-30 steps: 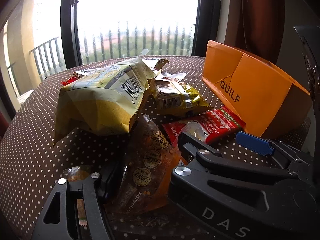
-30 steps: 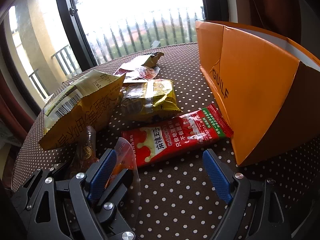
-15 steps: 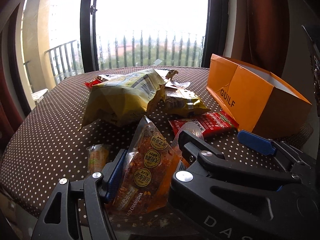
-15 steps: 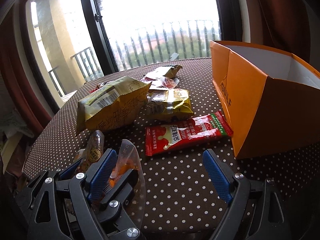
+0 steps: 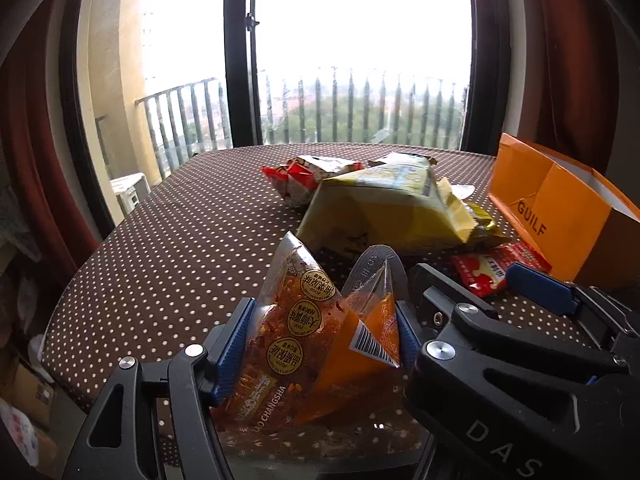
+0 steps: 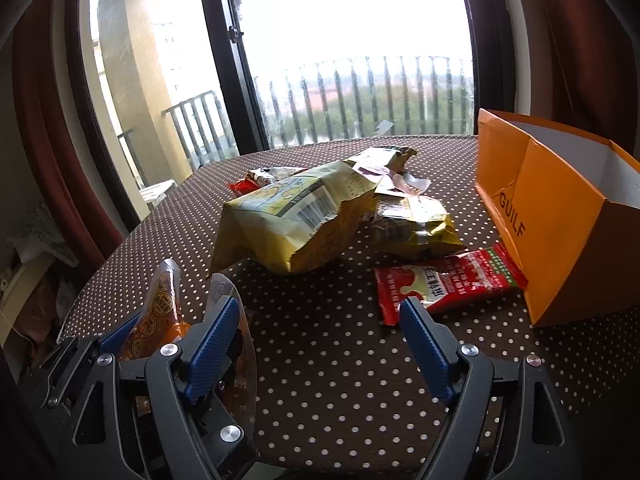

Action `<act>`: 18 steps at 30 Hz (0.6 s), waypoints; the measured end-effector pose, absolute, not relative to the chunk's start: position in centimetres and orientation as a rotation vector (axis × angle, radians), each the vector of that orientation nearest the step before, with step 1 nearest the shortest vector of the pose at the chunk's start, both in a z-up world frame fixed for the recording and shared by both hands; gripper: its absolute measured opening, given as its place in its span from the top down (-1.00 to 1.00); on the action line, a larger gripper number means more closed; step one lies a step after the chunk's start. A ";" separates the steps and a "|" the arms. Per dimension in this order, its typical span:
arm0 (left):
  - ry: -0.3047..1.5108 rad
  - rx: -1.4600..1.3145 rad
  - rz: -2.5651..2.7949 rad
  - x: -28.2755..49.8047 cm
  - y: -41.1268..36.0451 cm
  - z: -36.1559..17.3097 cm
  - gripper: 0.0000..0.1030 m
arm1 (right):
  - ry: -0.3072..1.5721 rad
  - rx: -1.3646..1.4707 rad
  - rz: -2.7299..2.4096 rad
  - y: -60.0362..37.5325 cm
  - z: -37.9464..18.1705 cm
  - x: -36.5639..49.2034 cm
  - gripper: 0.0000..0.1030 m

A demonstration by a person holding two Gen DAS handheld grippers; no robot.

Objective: Organize snacks
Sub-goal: 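Close the left tool on the orange spicy snack bag, then close the right tool on the small clear yellow snack packet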

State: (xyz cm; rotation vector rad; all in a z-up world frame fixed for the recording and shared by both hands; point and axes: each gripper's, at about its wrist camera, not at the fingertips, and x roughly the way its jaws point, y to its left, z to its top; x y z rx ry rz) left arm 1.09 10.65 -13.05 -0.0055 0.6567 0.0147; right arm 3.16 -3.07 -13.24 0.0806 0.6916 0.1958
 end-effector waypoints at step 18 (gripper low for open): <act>0.749 -0.010 0.020 5.1 13.6 -16.1 -0.33 | 0.845 0.118 0.174 -0.3 -16.7 7.2 -0.32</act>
